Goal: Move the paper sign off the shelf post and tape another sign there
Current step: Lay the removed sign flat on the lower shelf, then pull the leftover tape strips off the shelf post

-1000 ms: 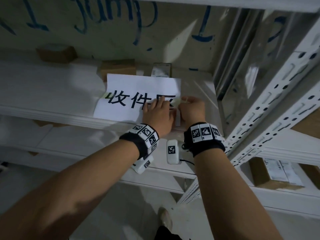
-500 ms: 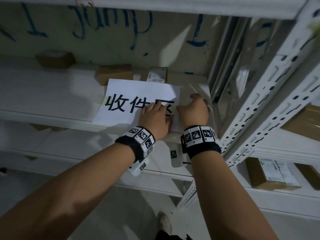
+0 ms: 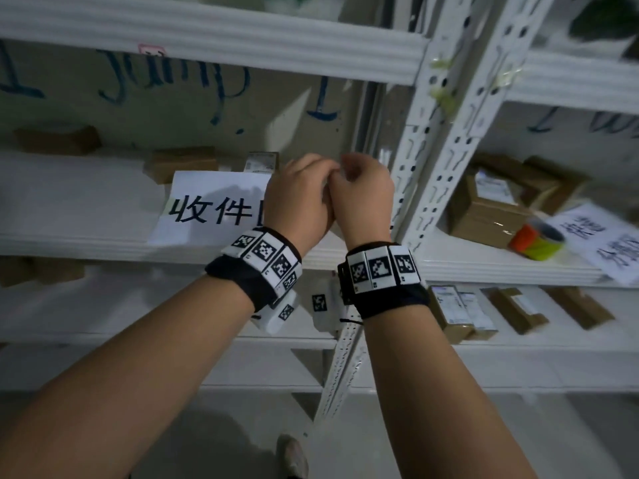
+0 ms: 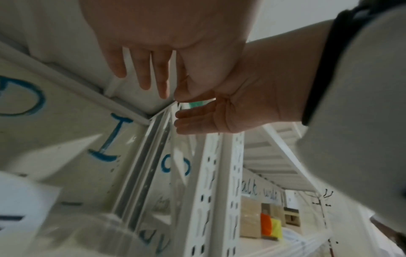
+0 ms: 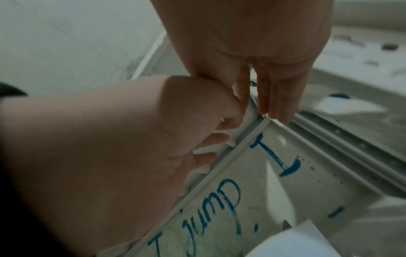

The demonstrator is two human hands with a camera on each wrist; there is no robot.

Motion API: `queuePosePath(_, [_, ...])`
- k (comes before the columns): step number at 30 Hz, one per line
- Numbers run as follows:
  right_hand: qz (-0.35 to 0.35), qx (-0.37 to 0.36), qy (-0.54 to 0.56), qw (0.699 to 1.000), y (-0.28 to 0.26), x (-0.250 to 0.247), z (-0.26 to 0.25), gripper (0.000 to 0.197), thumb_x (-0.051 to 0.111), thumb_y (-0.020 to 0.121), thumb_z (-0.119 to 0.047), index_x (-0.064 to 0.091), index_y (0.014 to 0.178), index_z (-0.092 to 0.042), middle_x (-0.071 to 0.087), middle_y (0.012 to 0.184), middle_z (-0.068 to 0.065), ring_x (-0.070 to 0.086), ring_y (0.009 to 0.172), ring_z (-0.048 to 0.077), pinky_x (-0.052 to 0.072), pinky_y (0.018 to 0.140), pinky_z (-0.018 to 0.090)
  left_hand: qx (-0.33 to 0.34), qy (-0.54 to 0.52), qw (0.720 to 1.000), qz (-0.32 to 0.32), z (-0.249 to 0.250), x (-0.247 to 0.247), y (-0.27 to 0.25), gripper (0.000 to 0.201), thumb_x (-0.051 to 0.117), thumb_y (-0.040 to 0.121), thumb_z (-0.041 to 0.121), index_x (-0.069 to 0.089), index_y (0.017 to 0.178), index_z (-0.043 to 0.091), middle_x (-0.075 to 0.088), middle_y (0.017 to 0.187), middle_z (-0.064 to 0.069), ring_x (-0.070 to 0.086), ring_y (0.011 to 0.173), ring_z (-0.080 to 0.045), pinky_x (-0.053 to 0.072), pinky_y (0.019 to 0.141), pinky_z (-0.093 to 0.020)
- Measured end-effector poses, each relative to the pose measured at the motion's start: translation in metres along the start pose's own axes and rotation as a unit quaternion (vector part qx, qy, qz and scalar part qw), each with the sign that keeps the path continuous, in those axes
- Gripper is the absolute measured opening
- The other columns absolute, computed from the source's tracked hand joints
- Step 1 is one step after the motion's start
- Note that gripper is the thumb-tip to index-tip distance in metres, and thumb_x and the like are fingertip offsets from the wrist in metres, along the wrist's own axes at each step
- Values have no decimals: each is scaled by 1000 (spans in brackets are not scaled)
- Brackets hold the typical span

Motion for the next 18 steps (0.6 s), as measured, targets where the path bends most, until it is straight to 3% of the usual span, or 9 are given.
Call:
queuePosePath(4, [34, -8, -7, 999, -9, -56, -19, 30, 62, 95, -16, 77, 121, -21, 78, 106, -6, 71, 96, 9, 61, 86, 29, 13, -72, 996, 51, 51, -6, 2, 36, 65, 93, 7, 71, 128, 13, 74, 125, -4, 67, 113, -24, 57, 93, -37])
queuePosePath(8, [76, -19, -25, 997, -10, -117, -30, 25, 62, 94, -21, 76, 114, -28, 76, 102, -12, 71, 95, 7, 61, 86, 33, 28, -156, 984, 87, 105, 4, 5, 43, 65, 92, 10, 68, 135, 13, 76, 125, -4, 72, 109, -23, 59, 94, -39])
queuePosePath(11, [103, -32, -26, 994, -5, -151, -28, 24, 64, 91, -21, 77, 110, -29, 76, 99, -12, 72, 94, 8, 62, 87, 39, 16, -191, 976, 107, 136, 17, 10, 50, 70, 91, 9, 63, 140, 12, 73, 132, -2, 69, 121, -19, 58, 100, -41])
queuePosePath(14, [108, -45, -15, 993, 5, -176, -20, 25, 65, 91, -23, 75, 114, -28, 75, 100, -11, 72, 94, 9, 63, 87, 41, 11, -216, 970, 110, 157, 33, 18, 50, 71, 90, 14, 63, 139, 12, 73, 131, 0, 68, 122, -14, 57, 102, -39])
queuePosePath(18, [108, -68, -5, 992, 33, -203, -11, 30, 67, 94, -22, 73, 123, -25, 75, 107, -9, 72, 95, 6, 63, 88, 36, -1, -198, 973, 116, 177, 53, 40, 42, 71, 94, 19, 67, 135, 11, 73, 130, -1, 69, 117, -14, 58, 101, -35])
Point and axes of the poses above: each hand's wrist, its own y-axis towards the middle knuckle, its own x-axis out of the palm, z = x × y, the point moved 5 cm from there along y, towards the middle knuckle
